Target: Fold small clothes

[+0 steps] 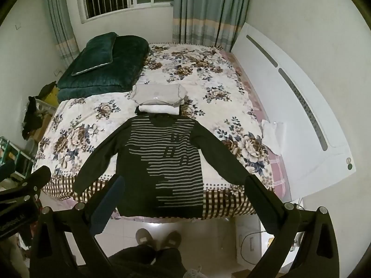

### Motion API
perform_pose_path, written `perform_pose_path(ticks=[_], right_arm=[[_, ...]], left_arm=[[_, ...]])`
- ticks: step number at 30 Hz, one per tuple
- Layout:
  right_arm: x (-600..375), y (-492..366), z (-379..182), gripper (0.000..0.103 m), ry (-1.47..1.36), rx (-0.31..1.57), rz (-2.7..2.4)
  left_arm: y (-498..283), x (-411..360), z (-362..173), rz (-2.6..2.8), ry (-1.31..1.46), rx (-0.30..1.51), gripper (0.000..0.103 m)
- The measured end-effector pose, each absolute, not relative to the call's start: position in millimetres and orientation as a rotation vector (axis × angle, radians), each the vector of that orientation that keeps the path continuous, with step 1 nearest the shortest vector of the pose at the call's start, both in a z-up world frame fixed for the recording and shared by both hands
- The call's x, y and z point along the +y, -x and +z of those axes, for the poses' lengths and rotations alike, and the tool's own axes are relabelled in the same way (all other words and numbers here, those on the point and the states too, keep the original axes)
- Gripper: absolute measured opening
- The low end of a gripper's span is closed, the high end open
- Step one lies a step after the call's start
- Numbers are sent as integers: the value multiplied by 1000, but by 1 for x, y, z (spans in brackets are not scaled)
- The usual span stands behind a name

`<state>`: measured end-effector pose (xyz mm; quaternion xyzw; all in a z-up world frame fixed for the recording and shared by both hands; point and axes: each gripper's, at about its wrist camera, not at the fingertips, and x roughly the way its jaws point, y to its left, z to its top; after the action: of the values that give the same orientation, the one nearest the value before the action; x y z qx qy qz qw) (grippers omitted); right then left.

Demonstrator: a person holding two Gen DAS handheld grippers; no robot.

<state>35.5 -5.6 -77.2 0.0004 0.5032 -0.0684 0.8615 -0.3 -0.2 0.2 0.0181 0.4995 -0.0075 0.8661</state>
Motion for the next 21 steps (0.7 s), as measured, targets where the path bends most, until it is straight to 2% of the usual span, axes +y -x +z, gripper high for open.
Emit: perform_pose_path(ticks=[21], right_arm=[[-5,-37,-76,103,-4,1053,-137]], left_arm=[[0,-1,1,-15,-34,1047,103]])
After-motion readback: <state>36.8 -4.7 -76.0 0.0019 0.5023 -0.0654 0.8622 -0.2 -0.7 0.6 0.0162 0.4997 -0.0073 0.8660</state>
